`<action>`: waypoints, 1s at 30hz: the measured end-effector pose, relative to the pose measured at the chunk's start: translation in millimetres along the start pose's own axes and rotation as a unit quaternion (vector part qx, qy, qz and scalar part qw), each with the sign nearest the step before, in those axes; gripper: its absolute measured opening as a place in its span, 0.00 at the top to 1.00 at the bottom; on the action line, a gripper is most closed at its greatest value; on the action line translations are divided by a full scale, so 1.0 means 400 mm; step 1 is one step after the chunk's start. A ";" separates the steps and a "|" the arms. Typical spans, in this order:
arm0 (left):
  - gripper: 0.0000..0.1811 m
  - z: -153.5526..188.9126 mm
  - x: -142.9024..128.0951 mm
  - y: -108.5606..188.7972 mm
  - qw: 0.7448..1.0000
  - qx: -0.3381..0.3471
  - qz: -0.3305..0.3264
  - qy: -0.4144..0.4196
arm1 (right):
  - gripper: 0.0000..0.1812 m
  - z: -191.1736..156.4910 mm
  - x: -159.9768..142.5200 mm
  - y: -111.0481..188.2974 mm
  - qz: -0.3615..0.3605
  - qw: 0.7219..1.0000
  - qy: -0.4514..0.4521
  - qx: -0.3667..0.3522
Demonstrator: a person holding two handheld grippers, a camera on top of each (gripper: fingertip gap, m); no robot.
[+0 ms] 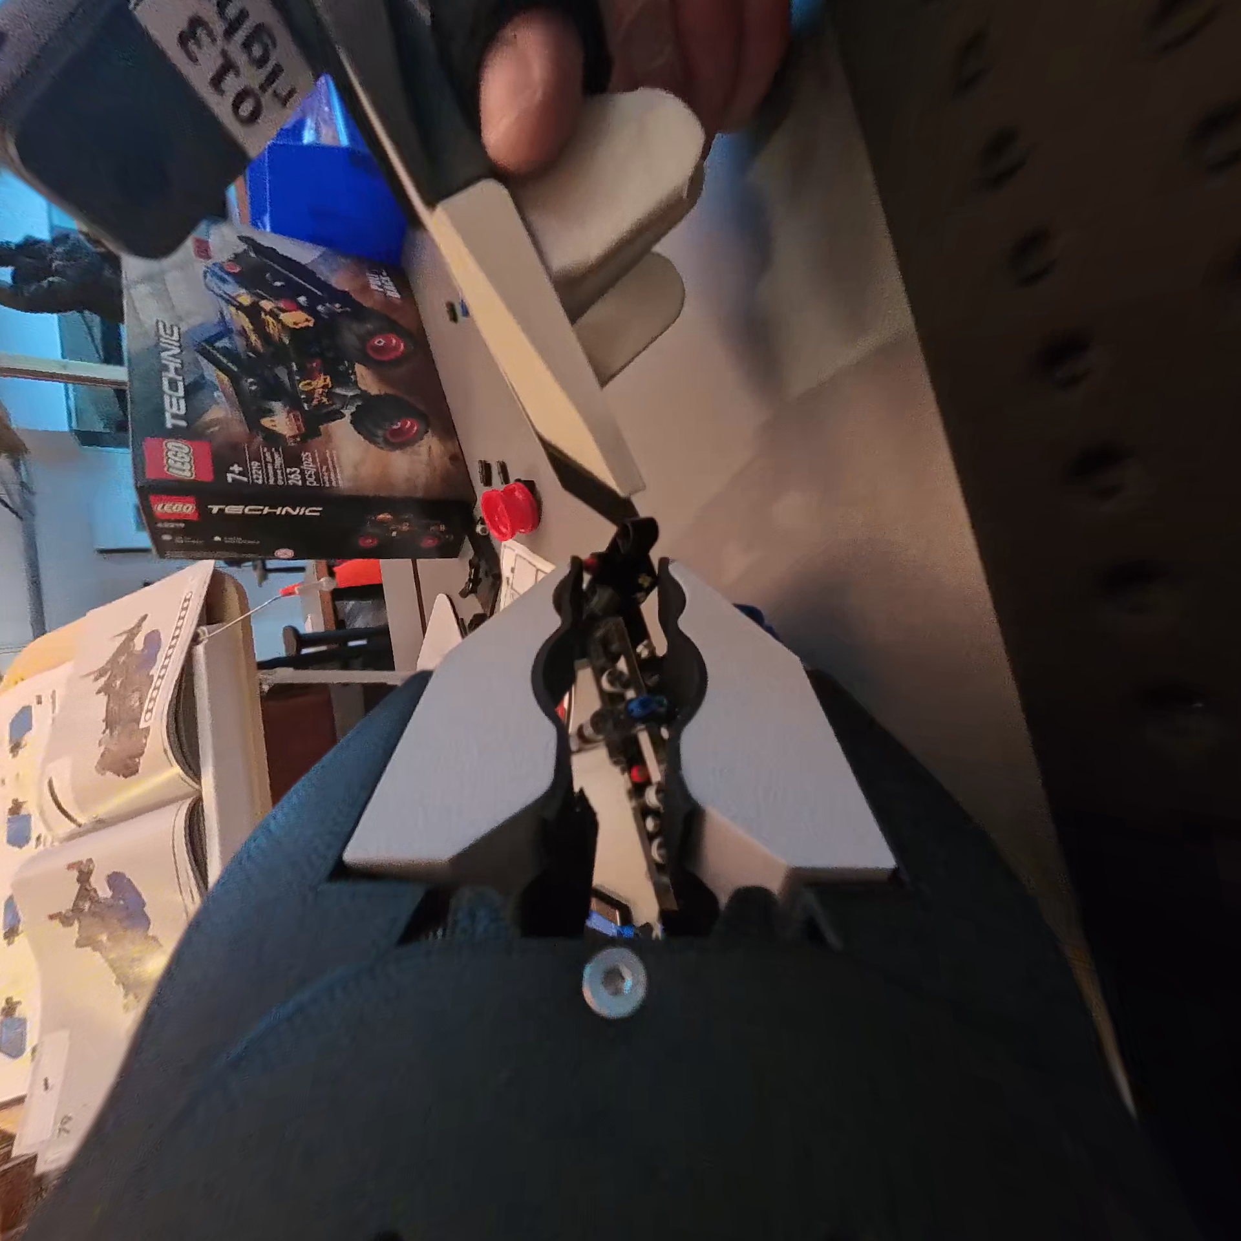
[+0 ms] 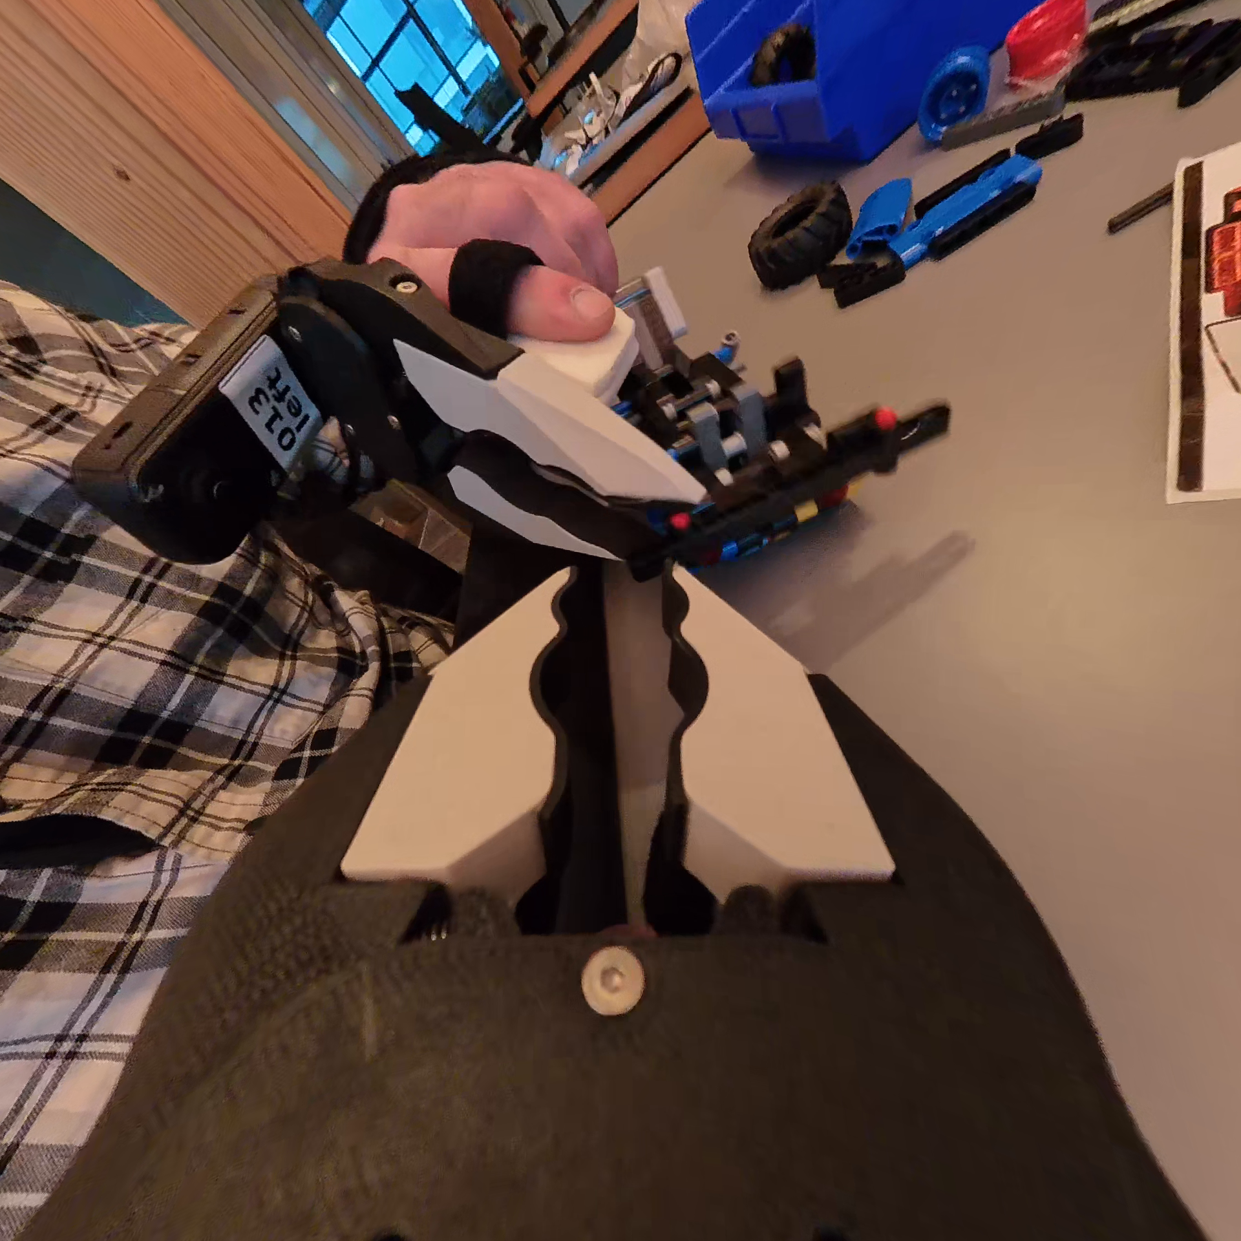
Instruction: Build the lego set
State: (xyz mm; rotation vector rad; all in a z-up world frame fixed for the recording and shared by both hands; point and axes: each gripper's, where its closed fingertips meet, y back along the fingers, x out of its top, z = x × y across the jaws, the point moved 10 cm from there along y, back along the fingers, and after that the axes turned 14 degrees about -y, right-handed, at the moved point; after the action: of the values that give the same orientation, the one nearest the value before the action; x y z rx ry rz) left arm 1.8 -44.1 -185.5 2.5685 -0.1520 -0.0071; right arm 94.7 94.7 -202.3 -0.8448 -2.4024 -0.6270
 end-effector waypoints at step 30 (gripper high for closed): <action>0.59 0.013 -0.220 0.162 0.920 -0.155 0.051 0.356 | 0.84 0.020 -0.001 0.091 0.096 0.995 0.025 -0.017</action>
State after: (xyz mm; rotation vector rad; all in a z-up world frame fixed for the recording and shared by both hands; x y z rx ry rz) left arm -92.7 -91.3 -157.5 2.0895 -0.0017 0.8613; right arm 116.8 124.4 -199.5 -1.0468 -2.2377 -0.6068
